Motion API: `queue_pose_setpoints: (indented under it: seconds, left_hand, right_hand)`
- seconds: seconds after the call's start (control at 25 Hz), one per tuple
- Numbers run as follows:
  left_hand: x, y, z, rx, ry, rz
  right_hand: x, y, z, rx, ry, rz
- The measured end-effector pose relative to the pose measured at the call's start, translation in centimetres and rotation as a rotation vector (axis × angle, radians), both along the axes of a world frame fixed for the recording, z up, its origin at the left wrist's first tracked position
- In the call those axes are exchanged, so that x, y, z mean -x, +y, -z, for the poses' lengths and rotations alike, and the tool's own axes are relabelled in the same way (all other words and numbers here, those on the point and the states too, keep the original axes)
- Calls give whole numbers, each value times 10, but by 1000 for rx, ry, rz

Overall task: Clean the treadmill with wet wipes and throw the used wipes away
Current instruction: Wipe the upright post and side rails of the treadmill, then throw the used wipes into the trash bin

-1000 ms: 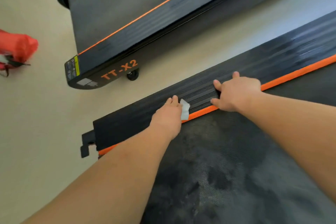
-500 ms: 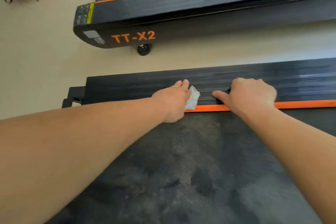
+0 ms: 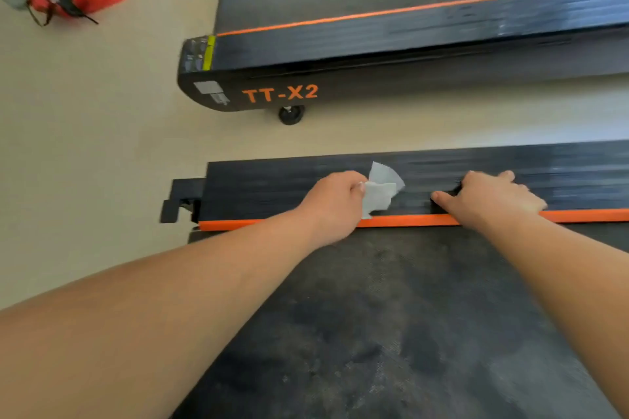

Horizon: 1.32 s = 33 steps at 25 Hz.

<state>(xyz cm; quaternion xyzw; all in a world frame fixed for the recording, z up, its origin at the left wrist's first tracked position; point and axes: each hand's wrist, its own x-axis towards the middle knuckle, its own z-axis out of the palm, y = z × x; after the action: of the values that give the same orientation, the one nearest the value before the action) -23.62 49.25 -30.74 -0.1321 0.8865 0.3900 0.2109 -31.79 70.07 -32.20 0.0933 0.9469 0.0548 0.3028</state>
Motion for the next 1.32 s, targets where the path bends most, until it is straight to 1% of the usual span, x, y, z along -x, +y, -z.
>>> queue_pose_setpoints:
  seconds: [0.04,0.08,0.12,0.2,0.24,0.28,0.36,0.48,0.52,0.56,0.6,0.72,0.84,0.96,1.08,1.2,1.32]
  left_hand:
    - [-11,-10,-11,-10,38,-67]
    - [-22,-21,-23,-31,56,-110]
    - [-34,-36,-35,-46,70,-142]
    - [-48,-65,-55,-57,79,-184]
    - [-53,-78,-63,-60,77,-219]
    - [-59,-89,-68,-74,76,-259]
    - [-74,-115,-78,-107,85,-318]
    - [-105,-160,-92,-170,101,-450]
    - [-117,-178,-98,-191,98,-496]
    - [-128,-196,-105,-205,94,-536]
    - [-140,-214,-111,-217,92,-580]
    - [-180,-277,-127,-221,118,-746]
    - [-224,-333,-130,-207,135,-899]
    - [-268,-381,-121,-225,138,-1059]
    - [-306,-424,-111,-298,156,-1209]
    - [-344,-480,-106,-334,185,-1305]
    - [-385,-543,-113,-365,201,-1388]
  right_hand:
    - [-4,-13,-7,-38,-19,-12]
    - [-11,-28,-15,-33,-18,-59]
    - [-20,-49,-27,28,2,-139]
    - [-35,-97,-49,267,27,-310]
    - [-42,-124,-61,398,-11,-379]
    - [-50,-152,-73,463,-69,-455]
    - [-69,-208,-97,444,-129,-627]
    - [-89,-276,-128,325,-77,-788]
    - [-95,-298,-135,301,-62,-809]
    - [-100,-319,-139,319,-49,-809]
    - [-106,-339,-143,378,-45,-791]
    - [-130,-405,-148,644,-43,-728]
    - [-160,-463,-150,739,-102,-763]
    - [-190,-520,-144,856,-183,-698]
    - [-223,-574,-138,878,-266,-737]
    - [-256,-640,-139,813,-344,-856]
    - [-290,-717,-159,735,-374,-979]
